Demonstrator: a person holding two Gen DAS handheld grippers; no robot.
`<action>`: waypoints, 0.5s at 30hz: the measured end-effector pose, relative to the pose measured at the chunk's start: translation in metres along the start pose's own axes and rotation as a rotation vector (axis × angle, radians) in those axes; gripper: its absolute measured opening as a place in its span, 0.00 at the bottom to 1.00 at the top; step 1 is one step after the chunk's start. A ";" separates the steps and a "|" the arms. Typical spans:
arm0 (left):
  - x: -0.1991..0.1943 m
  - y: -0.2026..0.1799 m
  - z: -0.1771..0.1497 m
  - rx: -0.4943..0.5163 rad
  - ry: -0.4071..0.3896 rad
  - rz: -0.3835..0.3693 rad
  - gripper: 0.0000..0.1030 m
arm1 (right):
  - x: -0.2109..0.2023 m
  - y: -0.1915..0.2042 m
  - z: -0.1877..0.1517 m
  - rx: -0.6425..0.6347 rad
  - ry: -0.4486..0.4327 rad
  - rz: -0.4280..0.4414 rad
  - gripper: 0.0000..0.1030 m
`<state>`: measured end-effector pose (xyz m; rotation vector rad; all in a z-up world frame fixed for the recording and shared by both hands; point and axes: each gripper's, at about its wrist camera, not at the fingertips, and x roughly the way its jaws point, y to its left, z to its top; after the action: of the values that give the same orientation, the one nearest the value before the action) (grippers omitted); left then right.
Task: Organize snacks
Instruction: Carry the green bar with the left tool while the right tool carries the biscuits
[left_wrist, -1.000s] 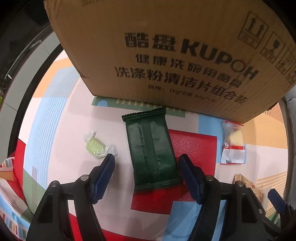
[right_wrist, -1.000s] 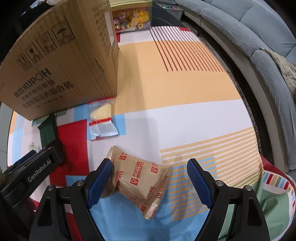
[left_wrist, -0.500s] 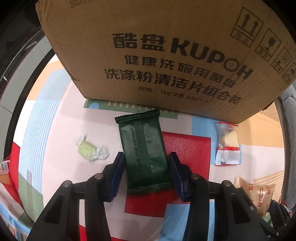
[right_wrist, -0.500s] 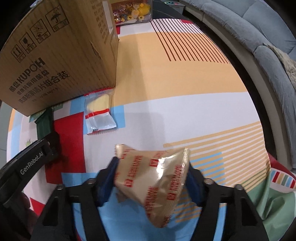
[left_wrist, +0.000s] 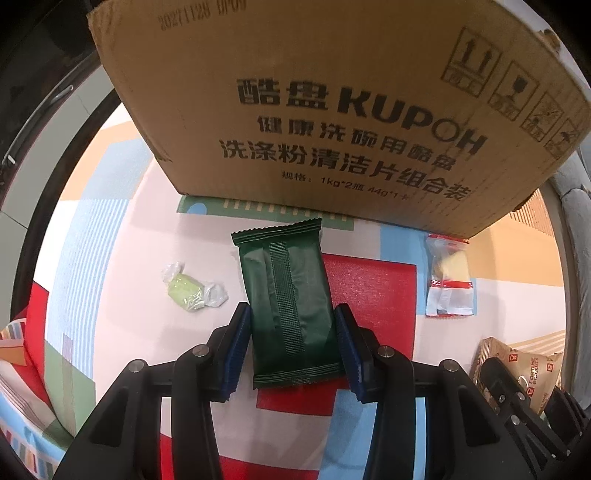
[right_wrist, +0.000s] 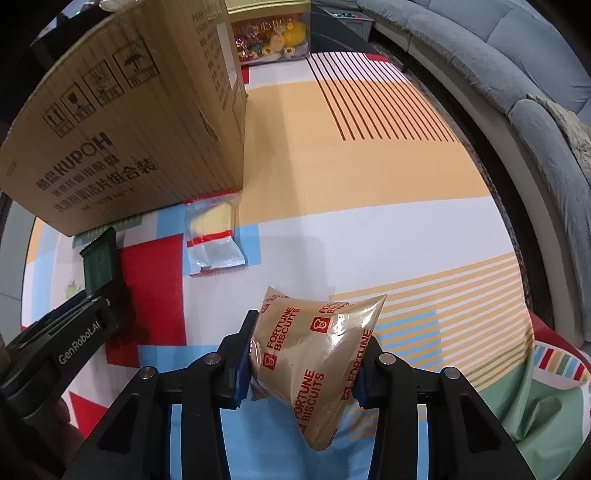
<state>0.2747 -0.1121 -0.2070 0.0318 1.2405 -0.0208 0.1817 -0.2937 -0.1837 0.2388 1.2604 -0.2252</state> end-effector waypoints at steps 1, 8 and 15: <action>-0.002 0.000 0.000 0.000 -0.003 -0.001 0.44 | -0.002 0.001 0.001 -0.001 -0.005 0.001 0.41; -0.016 0.000 -0.001 0.004 -0.025 -0.003 0.44 | -0.015 0.002 0.003 -0.005 -0.033 0.008 0.41; -0.031 0.001 0.000 0.001 -0.054 -0.009 0.44 | -0.029 0.008 0.006 -0.016 -0.065 0.013 0.41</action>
<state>0.2644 -0.1115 -0.1777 0.0264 1.1869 -0.0297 0.1808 -0.2871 -0.1540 0.2245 1.1955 -0.2099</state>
